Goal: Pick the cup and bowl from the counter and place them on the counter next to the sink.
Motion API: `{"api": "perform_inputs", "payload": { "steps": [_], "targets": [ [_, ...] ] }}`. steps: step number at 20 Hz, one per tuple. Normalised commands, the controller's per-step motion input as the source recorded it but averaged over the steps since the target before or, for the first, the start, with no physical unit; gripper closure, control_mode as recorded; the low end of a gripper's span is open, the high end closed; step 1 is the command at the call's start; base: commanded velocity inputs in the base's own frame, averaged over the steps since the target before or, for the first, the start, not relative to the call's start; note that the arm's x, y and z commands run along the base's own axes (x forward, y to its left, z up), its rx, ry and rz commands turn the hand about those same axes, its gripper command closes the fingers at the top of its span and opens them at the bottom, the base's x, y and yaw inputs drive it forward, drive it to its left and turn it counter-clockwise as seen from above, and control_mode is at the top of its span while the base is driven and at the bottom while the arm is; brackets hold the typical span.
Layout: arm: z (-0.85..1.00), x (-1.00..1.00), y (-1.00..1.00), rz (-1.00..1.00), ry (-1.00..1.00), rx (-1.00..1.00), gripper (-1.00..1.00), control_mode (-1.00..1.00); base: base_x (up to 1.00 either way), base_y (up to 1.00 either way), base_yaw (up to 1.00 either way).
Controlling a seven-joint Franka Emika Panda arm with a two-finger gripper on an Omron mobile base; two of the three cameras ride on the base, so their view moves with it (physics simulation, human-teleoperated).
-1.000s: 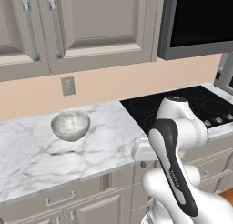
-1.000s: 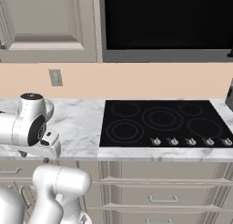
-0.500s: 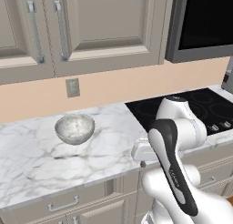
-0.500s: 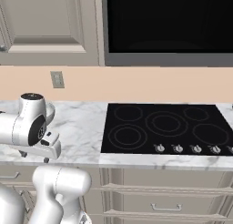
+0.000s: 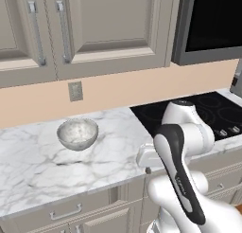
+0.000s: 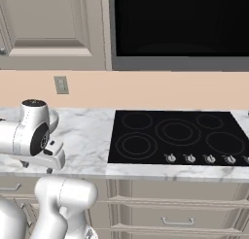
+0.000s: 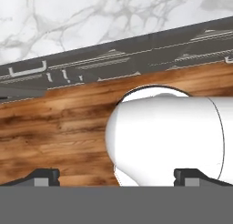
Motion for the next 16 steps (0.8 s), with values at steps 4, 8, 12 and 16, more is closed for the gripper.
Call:
{"api": "perform_inputs", "payload": {
  "steps": [4, 8, 12, 16],
  "targets": [
    [0.00, 0.51, 0.45, 0.00, -0.11, 0.00, -1.00, -1.00, 0.00, 0.00, 0.00],
    [0.00, 0.37, 0.17, 0.05, -0.08, 0.00, -1.00, -1.00, 0.00, 0.00, 0.00],
    [0.00, 0.27, -0.03, 0.14, -0.11, 0.01, -1.00, -1.00, 0.00, 0.00, 0.00],
    [0.00, 0.37, -0.15, 0.18, -0.08, 0.04, -1.00, -1.00, 0.00, 0.00, 0.00]
  ]
}}
